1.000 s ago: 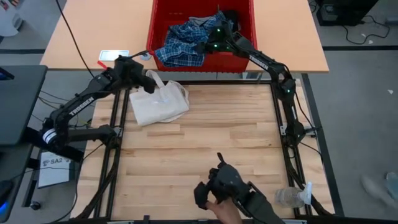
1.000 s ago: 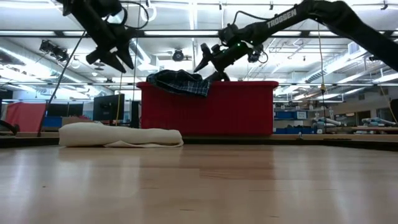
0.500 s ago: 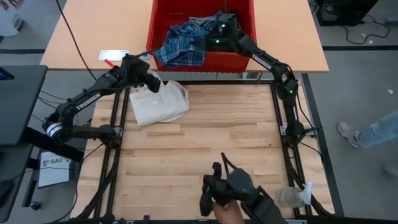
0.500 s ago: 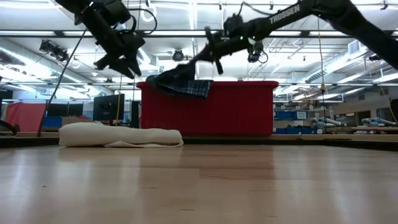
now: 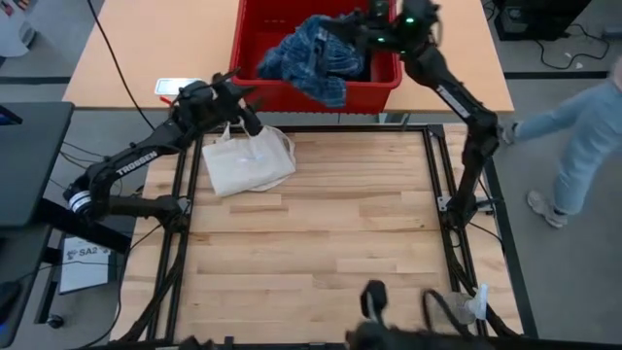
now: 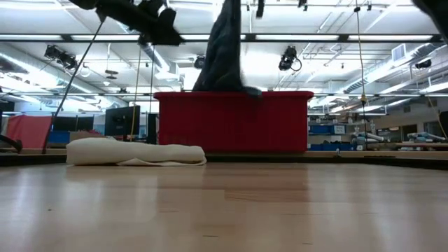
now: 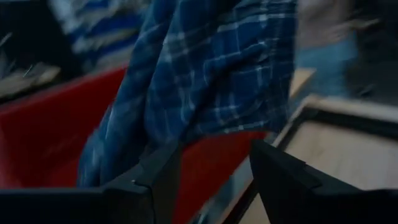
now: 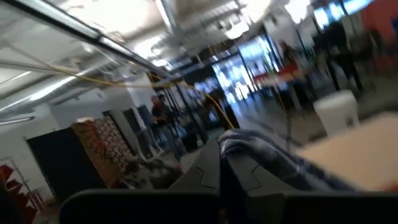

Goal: Fold laundry
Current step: Fold the blue pants

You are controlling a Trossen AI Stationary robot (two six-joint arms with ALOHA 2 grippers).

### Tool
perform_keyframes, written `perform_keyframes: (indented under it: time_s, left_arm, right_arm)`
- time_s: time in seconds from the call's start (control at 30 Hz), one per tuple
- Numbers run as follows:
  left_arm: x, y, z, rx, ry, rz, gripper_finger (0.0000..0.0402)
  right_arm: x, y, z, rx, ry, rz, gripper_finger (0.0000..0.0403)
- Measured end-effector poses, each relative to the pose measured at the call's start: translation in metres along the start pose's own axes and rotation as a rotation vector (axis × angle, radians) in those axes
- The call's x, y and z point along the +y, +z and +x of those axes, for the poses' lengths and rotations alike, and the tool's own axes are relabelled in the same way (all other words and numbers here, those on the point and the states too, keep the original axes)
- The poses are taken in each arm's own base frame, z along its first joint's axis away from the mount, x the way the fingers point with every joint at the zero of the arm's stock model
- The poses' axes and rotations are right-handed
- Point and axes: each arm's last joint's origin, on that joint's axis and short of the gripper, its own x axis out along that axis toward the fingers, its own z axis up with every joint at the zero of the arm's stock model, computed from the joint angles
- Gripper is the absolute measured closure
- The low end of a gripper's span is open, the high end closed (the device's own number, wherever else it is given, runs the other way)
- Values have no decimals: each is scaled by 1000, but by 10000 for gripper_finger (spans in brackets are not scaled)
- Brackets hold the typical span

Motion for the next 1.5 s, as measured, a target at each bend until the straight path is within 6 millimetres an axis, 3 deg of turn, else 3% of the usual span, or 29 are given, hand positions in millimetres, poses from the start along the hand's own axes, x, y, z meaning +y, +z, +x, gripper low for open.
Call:
perform_keyframes:
  time_s: [0.23,0.47,0.67,0.83,0.97,1.13,1.37,1.5]
  left_arm:
    - [-37,2,21,-107,-139,125,194]
    - [-63,21,20,-258,-131,83,194]
    - [-58,39,18,-73,-148,-33,194]
    - [-73,43,14,-55,-213,-8,194]
    - [-97,43,13,-68,-297,98,193]
    - [-138,29,14,-1,-399,203,181]
    - [-163,31,1,23,-340,219,165]
    - [-174,34,-7,27,-296,125,165]
  right_arm:
    - [53,25,-16,-101,88,-84,398]
    - [83,27,-17,-108,160,-66,398]
    - [113,26,-11,-174,234,-69,398]
    - [144,25,-7,-278,297,-105,398]
    - [157,18,-2,-296,285,-91,398]
    - [168,8,5,-289,207,-76,398]
    - [187,-9,10,-188,181,-76,398]
    - [197,-23,14,-96,206,-110,398]
